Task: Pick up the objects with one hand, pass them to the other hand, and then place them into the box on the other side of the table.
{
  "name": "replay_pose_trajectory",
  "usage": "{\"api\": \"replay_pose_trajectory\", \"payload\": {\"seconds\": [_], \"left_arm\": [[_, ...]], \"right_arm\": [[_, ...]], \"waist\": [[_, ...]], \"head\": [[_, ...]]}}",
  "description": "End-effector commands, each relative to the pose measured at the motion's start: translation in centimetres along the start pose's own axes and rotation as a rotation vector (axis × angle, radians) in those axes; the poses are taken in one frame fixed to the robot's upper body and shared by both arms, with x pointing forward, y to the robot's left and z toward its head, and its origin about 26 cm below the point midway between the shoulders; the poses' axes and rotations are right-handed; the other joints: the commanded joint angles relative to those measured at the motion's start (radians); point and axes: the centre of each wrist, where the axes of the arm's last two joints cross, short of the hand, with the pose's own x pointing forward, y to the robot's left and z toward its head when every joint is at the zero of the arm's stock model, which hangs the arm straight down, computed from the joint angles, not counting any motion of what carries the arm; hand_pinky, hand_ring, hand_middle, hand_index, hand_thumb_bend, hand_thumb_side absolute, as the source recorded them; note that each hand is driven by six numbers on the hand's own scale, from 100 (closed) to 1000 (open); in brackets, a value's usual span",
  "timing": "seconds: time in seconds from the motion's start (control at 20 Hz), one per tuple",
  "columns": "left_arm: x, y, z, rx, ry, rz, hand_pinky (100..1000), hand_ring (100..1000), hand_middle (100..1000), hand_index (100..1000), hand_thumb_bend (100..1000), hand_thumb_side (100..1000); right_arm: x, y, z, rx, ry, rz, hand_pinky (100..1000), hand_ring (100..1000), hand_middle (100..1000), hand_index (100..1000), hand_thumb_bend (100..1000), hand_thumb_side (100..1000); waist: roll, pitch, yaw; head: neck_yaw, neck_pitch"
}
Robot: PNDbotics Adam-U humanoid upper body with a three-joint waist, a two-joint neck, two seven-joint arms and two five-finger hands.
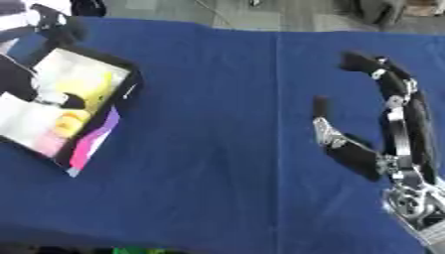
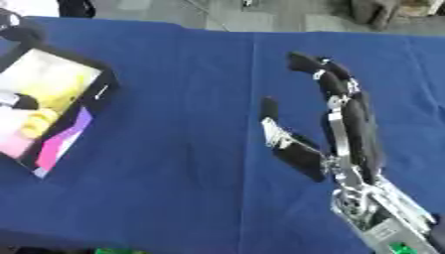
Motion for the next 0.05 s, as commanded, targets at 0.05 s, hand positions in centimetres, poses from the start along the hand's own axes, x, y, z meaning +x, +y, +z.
{"api": "replay_pose_trajectory", "payload": {"seconds": [0.05], "left_arm": [[0.01,1.15,1.23,-0.046,0.061,-0.087,864,826,771,823,700,100]], "right_arm": [[-1.16,-3.08,-0.56,0.177,0.085,0.066,807,744,681,825,181,265]], "waist": [[0.005,-0.028,-0.003]], "head": [[0.007,0.007]]}}
